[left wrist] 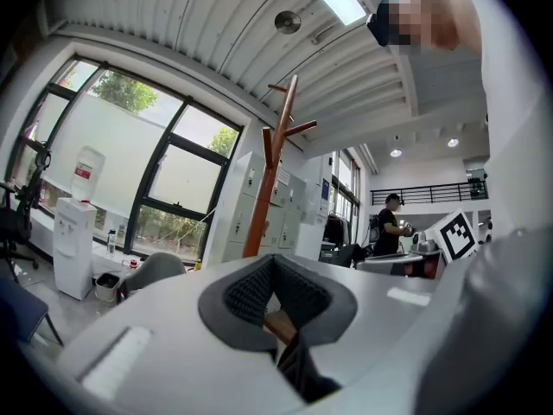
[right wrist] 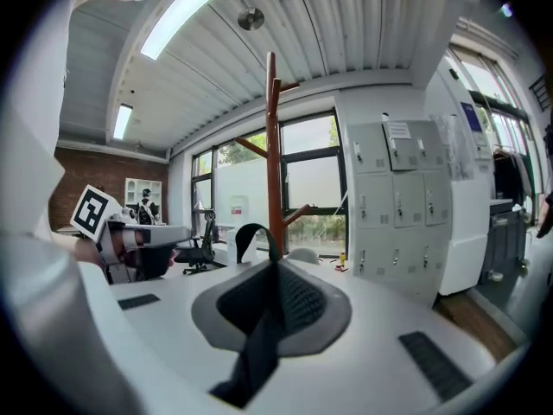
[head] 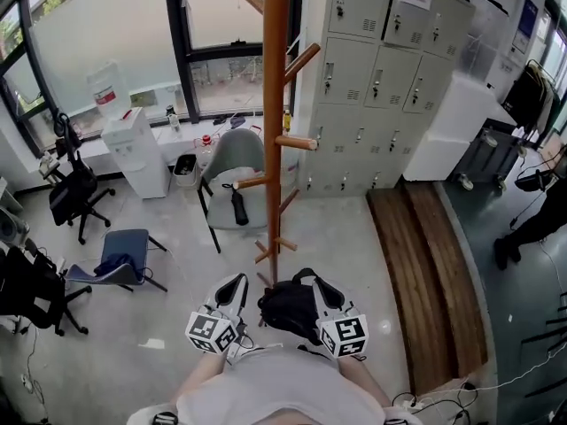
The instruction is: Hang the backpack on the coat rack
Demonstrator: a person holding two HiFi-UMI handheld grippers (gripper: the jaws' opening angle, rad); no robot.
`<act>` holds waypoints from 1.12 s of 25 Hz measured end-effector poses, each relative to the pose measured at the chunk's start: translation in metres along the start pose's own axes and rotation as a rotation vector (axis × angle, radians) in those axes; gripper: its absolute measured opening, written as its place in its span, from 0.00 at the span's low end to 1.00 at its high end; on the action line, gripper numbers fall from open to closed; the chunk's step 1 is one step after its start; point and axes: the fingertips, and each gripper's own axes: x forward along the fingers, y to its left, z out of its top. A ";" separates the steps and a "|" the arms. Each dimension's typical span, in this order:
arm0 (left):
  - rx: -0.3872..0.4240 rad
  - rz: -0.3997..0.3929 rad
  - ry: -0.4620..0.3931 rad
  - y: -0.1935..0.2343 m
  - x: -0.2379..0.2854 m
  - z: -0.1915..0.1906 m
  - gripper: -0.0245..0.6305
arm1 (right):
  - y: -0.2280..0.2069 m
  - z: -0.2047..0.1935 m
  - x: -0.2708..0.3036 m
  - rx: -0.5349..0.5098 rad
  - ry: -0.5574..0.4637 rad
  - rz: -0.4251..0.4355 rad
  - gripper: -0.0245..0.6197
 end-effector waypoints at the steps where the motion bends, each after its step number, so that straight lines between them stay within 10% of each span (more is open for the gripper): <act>1: 0.002 0.015 -0.003 -0.004 0.001 -0.001 0.05 | -0.002 0.000 0.001 -0.002 0.000 0.022 0.07; 11: 0.017 0.214 -0.038 -0.009 -0.016 -0.002 0.05 | -0.023 0.009 0.022 -0.039 -0.029 0.170 0.07; 28: 0.037 0.260 -0.048 0.001 -0.019 0.006 0.05 | -0.021 0.018 0.033 -0.016 -0.032 0.187 0.07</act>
